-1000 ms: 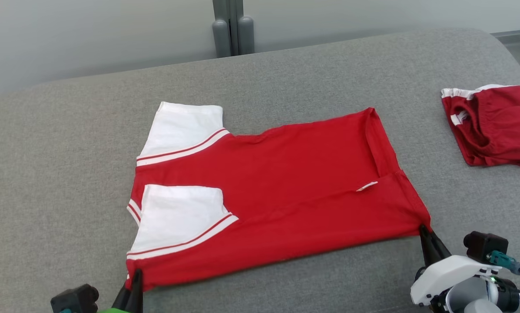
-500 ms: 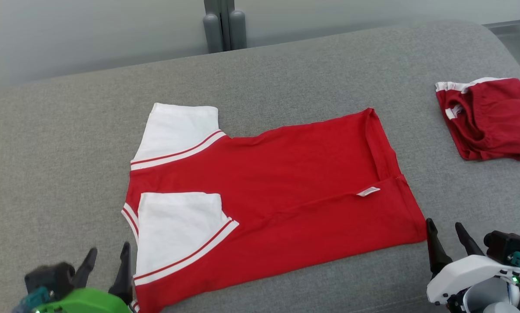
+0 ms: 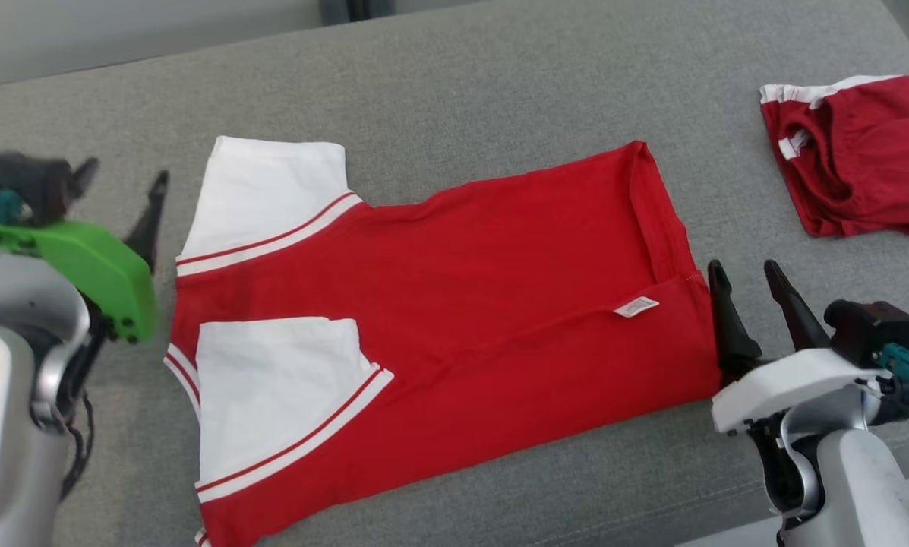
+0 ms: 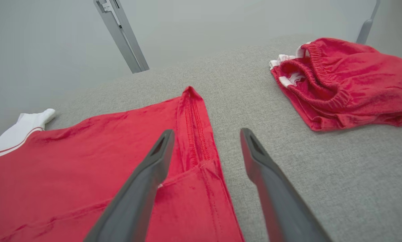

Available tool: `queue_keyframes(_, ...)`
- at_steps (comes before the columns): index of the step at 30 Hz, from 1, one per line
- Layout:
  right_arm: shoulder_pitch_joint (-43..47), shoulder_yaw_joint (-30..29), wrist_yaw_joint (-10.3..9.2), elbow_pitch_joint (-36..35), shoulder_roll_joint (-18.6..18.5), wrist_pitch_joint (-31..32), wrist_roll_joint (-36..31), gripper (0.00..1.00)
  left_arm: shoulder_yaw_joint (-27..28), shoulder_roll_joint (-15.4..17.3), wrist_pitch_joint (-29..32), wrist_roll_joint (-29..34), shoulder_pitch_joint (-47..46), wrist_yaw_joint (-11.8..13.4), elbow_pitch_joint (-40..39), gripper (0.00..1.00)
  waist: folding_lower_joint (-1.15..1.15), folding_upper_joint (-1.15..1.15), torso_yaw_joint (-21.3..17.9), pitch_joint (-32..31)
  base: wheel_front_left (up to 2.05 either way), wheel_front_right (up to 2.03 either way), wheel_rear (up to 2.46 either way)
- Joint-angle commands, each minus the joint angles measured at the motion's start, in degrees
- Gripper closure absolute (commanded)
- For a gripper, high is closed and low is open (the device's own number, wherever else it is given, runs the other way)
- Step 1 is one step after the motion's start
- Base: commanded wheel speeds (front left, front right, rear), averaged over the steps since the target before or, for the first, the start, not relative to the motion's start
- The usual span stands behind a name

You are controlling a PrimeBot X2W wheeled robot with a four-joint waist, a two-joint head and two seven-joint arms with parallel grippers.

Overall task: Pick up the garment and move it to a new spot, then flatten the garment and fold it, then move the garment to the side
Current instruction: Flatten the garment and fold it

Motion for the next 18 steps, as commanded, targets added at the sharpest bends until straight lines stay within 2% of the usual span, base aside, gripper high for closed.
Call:
queue_keyframes(1,-1.1,0.9,-0.08,-0.3,0.0,-0.8,0.7,0.00,0.2,1.2,0.9,-0.2,-3.9,-0.3,1.3,0.00,0.00,0.00,-3.9,5.7,0.00,0.00,0.00)
queue_keyframes(10,-6.9,6.4,-0.08,1.5,0.0,-4.0,2.8,0.00,-0.3,3.8,9.8,-1.4,-19.1,-0.8,12.9,0.00,0.00,0.00,-8.1,14.4,0.00,0.00,0.00)
queue_keyframes(18,-10.1,8.6,-0.08,4.1,0.0,-6.2,3.6,0.00,-0.9,5.4,19.1,-3.3,-25.2,-0.9,18.5,0.00,0.00,0.00,-10.1,16.8,0.00,0.00,0.00)
